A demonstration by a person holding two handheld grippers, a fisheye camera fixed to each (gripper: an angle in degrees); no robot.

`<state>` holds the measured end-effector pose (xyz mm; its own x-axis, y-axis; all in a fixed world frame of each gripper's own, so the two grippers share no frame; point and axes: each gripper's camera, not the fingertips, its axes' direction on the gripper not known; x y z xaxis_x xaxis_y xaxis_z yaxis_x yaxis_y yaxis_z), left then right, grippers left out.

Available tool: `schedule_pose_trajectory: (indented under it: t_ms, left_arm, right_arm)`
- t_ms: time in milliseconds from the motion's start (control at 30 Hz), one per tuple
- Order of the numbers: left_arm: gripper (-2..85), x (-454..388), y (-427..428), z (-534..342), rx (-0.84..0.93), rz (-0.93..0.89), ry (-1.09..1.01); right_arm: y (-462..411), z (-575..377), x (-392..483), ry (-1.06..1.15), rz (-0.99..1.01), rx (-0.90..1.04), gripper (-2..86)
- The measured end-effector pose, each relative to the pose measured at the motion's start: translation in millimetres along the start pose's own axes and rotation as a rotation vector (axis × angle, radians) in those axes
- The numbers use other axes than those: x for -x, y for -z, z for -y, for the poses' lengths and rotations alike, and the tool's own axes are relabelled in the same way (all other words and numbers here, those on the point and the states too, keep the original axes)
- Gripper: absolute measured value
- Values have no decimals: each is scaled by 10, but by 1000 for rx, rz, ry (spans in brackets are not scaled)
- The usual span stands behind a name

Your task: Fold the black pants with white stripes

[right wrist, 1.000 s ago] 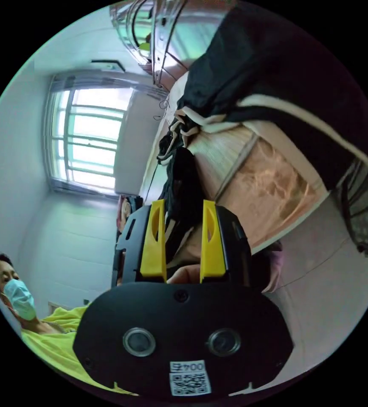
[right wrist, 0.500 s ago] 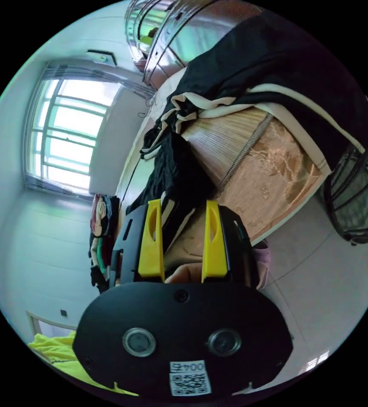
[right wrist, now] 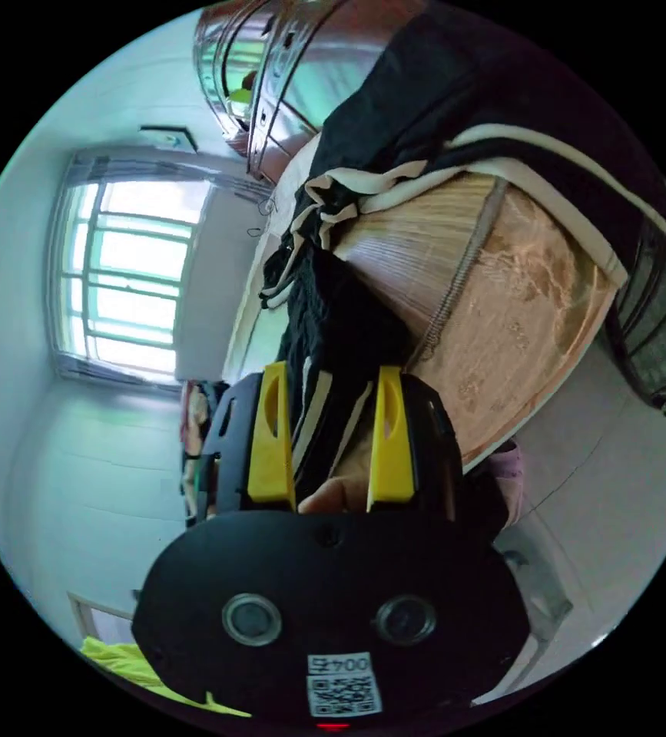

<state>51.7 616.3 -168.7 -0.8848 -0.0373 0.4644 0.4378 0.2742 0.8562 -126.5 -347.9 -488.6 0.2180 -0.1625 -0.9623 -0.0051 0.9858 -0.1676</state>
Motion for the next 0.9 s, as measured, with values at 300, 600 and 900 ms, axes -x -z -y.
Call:
schedule_pose_trajectory:
  t_ms: [300, 600, 900]
  left_arm:
    - [6, -194, 82, 34, 16, 25, -66]
    - [4, -507, 705, 777, -107, -91, -104]
    - [1, -979, -595, 1815, 85, 138, -110]
  right_arm:
    - [-192, -179, 1167, 250, -382, -48, 100]
    - [-191, -498, 2513, 635, -508, -227, 61]
    - [-2189, -553, 3318, 1077, -950, 144, 44]
